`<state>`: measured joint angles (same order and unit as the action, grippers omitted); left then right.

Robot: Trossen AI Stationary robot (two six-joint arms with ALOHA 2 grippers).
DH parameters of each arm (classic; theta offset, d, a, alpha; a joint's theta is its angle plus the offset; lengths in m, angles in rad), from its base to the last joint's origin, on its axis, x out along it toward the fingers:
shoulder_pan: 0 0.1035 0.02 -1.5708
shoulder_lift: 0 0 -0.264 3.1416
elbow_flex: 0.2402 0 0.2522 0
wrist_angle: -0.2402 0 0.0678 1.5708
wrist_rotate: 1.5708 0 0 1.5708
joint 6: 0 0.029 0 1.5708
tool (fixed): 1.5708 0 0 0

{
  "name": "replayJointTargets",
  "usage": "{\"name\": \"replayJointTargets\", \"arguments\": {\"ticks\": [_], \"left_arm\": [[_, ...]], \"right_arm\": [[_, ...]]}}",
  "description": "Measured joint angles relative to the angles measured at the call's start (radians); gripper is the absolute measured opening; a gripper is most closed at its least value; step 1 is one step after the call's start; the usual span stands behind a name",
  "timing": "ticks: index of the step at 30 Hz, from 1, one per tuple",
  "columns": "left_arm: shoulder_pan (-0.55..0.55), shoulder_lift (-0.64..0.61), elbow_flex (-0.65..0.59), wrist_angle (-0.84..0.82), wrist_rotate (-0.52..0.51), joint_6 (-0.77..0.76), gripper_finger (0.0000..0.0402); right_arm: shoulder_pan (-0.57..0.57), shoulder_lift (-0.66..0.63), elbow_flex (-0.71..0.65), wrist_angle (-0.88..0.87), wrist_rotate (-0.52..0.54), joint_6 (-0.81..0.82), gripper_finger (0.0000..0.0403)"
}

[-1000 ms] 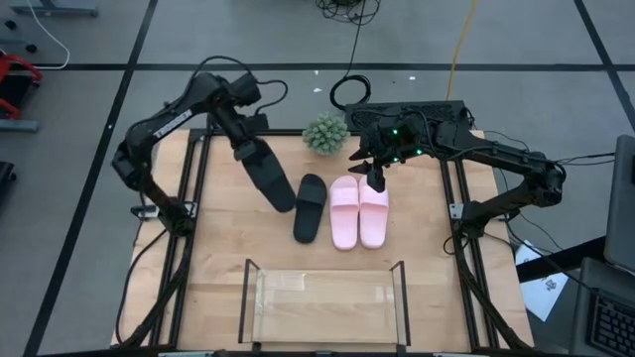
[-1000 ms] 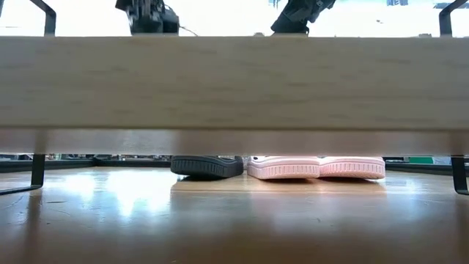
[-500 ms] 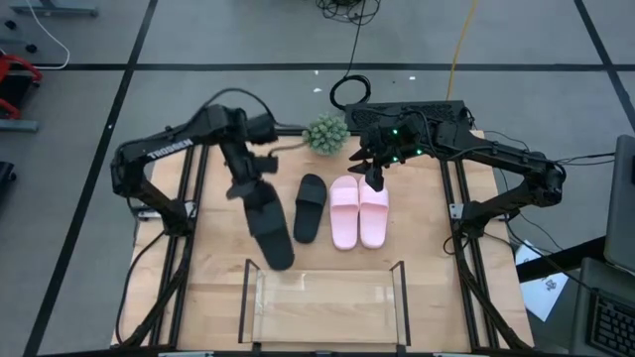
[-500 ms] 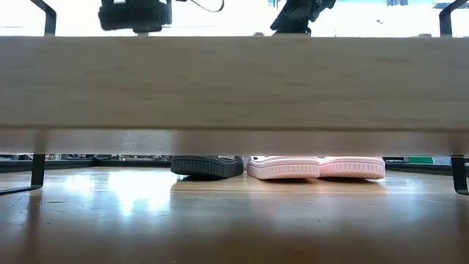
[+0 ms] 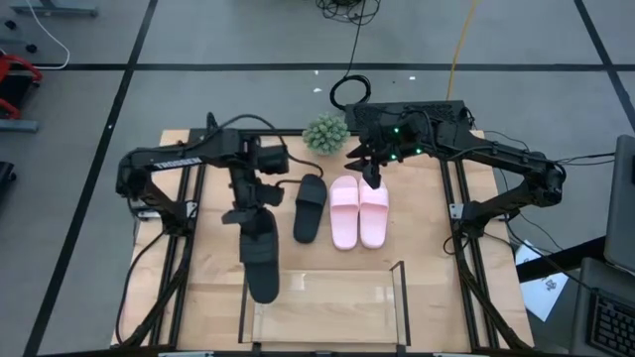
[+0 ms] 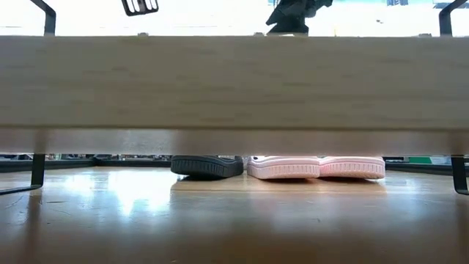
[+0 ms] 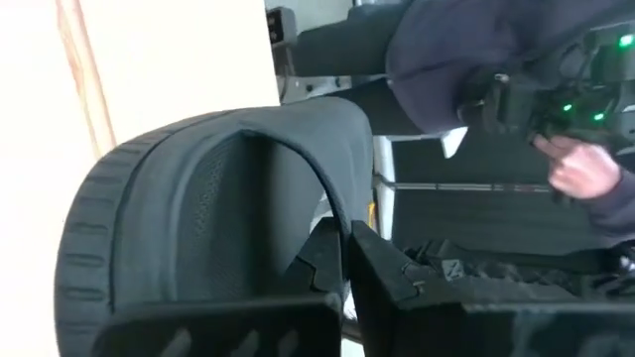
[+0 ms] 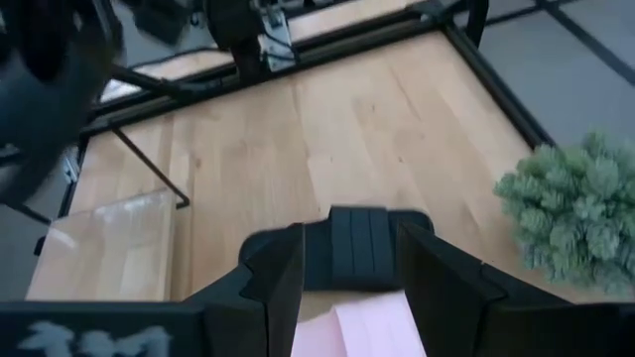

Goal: Pick and place slides into the shelf
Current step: Put the left black slide on the shelf

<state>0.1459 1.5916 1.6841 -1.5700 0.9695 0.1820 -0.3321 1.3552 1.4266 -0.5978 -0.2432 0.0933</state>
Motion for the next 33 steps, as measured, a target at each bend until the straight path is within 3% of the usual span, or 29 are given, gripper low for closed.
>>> {"name": "replayJointTargets", "arguments": {"ticks": [16,33], "left_arm": [[-0.053,0.163,0.001,0.034,0.171,0.133,0.0000],[-0.055,0.226,-0.028,0.080,0.146,0.151,0.0000]], "right_arm": [[0.000,0.000,0.000,0.019,0.000,0.000,0.0153],[-0.002,0.000,0.000,0.010,0.008,-0.005,0.0153]]}}
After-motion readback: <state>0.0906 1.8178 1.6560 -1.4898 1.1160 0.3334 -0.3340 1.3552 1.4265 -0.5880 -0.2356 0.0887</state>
